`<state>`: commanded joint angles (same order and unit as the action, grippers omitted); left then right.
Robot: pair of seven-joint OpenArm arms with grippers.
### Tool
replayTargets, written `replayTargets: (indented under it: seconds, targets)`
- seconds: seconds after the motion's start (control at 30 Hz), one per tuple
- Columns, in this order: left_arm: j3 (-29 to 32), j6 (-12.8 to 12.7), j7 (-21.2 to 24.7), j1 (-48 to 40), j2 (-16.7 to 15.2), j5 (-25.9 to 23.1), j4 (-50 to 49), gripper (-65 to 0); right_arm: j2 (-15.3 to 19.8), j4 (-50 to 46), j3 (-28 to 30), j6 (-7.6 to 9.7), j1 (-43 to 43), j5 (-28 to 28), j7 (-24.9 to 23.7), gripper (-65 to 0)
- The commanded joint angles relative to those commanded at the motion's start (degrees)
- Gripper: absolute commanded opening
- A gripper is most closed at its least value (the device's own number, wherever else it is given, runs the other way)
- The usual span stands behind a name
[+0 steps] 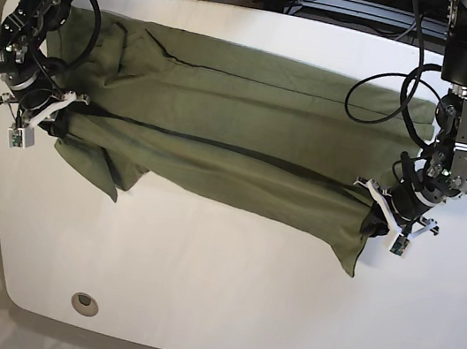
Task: Fold the T-shirt properly
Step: 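Lift the held edge and fold it over toward the folded strip with both grippers, then pull the folded shirt toward the robot with both grippers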
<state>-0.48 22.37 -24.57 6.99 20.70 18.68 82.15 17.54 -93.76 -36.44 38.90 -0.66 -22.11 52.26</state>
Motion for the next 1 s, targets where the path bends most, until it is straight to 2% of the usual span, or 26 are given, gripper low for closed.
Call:
replayTargets:
  seconds: [0.43,0.53,1.0]
  targets:
    - [-1.76,0.0,0.0,-4.22,2.46,0.0,2.99,-65.0,1.58,-0.18,-0.53,0.0,4.57,0.09,0.0,-64.5]
    - [-1.76,0.0,0.0,-5.36,3.34,0.0,3.96,-65.0,1.93,-1.93,-0.53,-0.09,5.19,0.09,0.0,-64.5]
    - [-1.76,-0.26,-0.09,-10.29,3.78,-0.18,8.62,-65.0,2.02,-10.46,-0.53,-0.18,10.2,0.09,0.62,-64.5]
